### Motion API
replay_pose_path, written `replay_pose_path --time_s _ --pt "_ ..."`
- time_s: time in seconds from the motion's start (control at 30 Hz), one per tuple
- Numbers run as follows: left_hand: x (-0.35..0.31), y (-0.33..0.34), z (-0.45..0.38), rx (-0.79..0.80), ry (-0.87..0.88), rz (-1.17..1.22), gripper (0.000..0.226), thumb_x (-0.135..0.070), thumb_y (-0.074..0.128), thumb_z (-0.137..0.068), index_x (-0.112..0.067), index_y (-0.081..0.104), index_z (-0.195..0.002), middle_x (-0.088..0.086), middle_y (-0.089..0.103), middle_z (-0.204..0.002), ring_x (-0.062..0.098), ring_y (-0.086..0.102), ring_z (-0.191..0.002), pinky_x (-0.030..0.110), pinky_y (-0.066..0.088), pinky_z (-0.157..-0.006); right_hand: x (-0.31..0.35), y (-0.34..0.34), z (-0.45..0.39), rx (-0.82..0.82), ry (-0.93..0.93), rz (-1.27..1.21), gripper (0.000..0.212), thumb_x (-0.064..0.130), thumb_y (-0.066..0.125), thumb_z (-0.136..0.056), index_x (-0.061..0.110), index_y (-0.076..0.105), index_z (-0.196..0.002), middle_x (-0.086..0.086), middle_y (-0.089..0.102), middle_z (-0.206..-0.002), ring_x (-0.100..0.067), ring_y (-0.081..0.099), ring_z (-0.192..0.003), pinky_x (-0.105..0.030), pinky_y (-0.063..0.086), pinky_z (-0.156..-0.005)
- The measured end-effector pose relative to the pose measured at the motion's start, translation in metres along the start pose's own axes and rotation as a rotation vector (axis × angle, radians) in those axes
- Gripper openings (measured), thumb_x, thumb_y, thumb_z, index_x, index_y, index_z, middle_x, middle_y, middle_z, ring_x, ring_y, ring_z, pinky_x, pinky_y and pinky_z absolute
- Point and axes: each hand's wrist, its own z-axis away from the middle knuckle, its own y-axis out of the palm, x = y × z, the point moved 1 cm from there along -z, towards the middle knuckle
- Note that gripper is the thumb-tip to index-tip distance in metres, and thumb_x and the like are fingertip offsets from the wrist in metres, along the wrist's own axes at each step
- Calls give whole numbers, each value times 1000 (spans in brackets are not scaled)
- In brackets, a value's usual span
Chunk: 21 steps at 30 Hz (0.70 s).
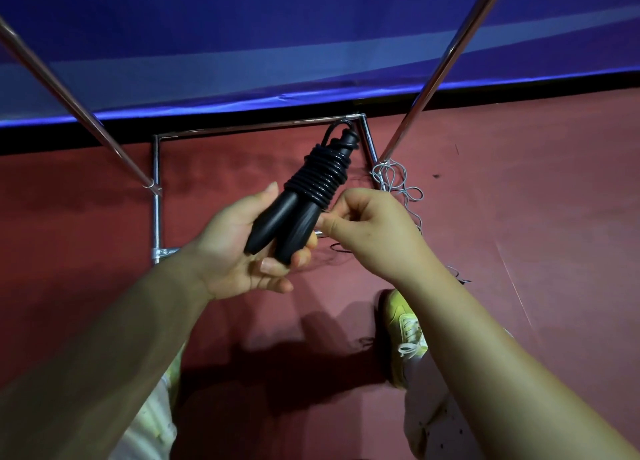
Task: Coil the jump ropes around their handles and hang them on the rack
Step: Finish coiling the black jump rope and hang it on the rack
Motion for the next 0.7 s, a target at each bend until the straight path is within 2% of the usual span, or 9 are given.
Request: replay_pose_path --time_s 0.07,0.13,0.3,0.37,0.43,0.5,0.57,0.63,0.7 --pt "-2 -2 1 -37 24 -43 69 -65 32 -76 -5 64 -83 9 56 -64 7 33 -34 27 49 -46 3 -2 1 80 26 -68 25 21 69 -87 14 55 -68 0 51 -53 -12 51 -47 -34 49 -49" --pt "-4 -4 1 -97 50 -86 68 -65 30 -80 -6 64 -83 10 57 -64 7 33 -35 28 49 -46 7 -5 4 192 52 -146 17 14 62 -92 12 56 -77 -4 51 -53 -12 49 -41 -22 39 -39" --pt "-3 -5 -1 -354 152 -321 62 -55 24 -97 -11 65 -84 10 59 -67 8 36 -39 28 49 -52 4 -2 6 293 87 -282 16 3 56 -93 18 60 -88 5 59 -72 -8 56 -52 -20 43 -45" --pt "-1 -5 -4 -451 200 -419 56 -53 29 -98 -13 65 -85 10 60 -70 7 41 -42 28 49 -54 3 2 6 292 121 -340 8 9 57 -93 15 63 -94 5 61 -78 -9 56 -56 -21 42 -48" --pt "1 -7 -6 -492 224 -499 44 -51 36 -97 -17 63 -91 3 62 -75 5 46 -50 28 49 -59 2 8 6 275 159 -384 6 20 60 -92 16 64 -88 6 64 -78 -10 56 -58 -22 41 -50" --pt "2 -8 -7 -447 210 -517 33 -48 46 -93 -21 61 -103 -8 60 -82 3 50 -68 29 47 -67 1 14 4 234 201 -397 15 28 59 -93 16 61 -83 3 63 -83 -10 55 -59 -25 40 -52" --pt "1 -7 -5 -342 181 -440 27 -43 60 -88 -22 59 -106 -16 61 -76 4 52 -77 29 45 -70 2 17 4 209 188 -404 21 35 61 -91 16 60 -82 0 60 -83 -9 53 -58 -24 39 -51" --pt "-1 -8 -3 -247 170 -345 37 -41 74 -71 -23 59 -99 -18 62 -63 6 52 -73 28 43 -65 4 18 4 212 125 -413 21 39 58 -82 19 60 -81 3 57 -72 -7 49 -54 -21 36 -49" --pt "0 -8 -3 -204 199 -326 51 -44 76 -52 -23 59 -96 -15 61 -63 7 52 -66 27 39 -59 5 18 4 217 68 -462 15 36 54 -80 22 60 -77 8 53 -61 -7 44 -52 -21 33 -48"
